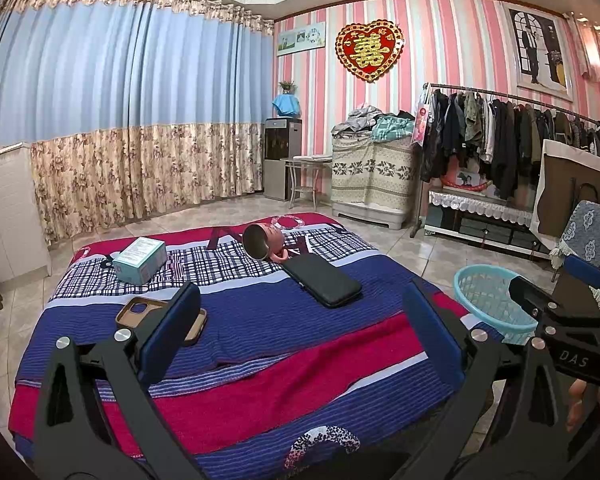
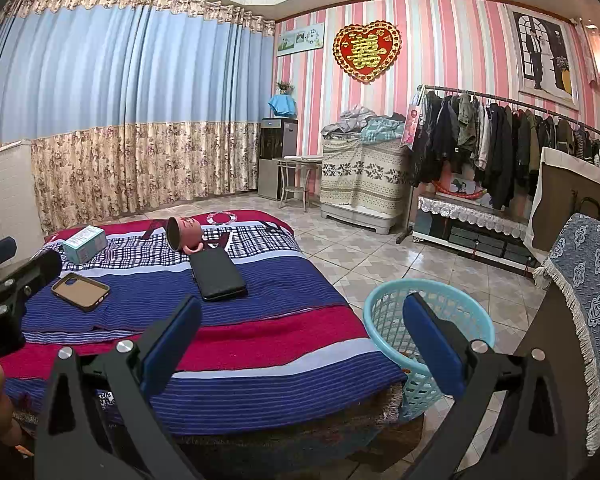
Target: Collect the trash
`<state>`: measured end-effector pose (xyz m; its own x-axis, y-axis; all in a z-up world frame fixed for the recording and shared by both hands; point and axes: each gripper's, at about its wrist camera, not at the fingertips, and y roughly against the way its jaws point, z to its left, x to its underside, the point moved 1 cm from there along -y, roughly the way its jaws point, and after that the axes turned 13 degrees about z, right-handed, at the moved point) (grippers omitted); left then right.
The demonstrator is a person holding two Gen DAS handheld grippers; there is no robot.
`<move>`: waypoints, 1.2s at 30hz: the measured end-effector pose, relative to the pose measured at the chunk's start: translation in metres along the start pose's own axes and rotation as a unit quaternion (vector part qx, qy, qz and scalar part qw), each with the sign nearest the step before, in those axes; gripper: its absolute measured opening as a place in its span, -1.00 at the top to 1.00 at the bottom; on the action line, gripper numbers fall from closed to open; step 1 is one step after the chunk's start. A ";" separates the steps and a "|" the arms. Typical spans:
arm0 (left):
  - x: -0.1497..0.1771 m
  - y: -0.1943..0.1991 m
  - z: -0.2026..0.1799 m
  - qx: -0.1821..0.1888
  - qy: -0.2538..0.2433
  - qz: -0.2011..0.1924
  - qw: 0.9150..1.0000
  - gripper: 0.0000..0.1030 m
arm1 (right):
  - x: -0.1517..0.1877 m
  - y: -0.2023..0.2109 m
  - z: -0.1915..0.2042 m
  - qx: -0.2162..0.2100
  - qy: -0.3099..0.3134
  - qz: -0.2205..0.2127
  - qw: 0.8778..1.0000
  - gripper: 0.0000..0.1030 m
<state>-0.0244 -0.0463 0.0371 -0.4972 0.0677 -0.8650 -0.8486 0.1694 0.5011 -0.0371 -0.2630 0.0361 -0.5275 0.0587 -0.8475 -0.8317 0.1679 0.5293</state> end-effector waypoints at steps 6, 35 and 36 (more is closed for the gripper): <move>0.000 0.000 0.000 -0.001 0.001 0.000 1.000 -0.89 | 0.000 0.000 0.000 0.000 0.000 0.000 1.000 -0.91; 0.005 0.000 -0.004 0.003 -0.002 0.006 1.000 -0.90 | 0.000 0.000 0.000 0.000 0.000 -0.001 1.000 -0.91; 0.005 0.000 -0.004 0.002 -0.002 0.006 1.000 -0.90 | 0.000 0.000 0.000 0.000 0.001 -0.001 1.000 -0.91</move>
<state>-0.0277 -0.0498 0.0330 -0.5070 0.0740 -0.8588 -0.8416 0.1729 0.5117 -0.0368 -0.2629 0.0359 -0.5264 0.0569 -0.8484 -0.8325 0.1686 0.5278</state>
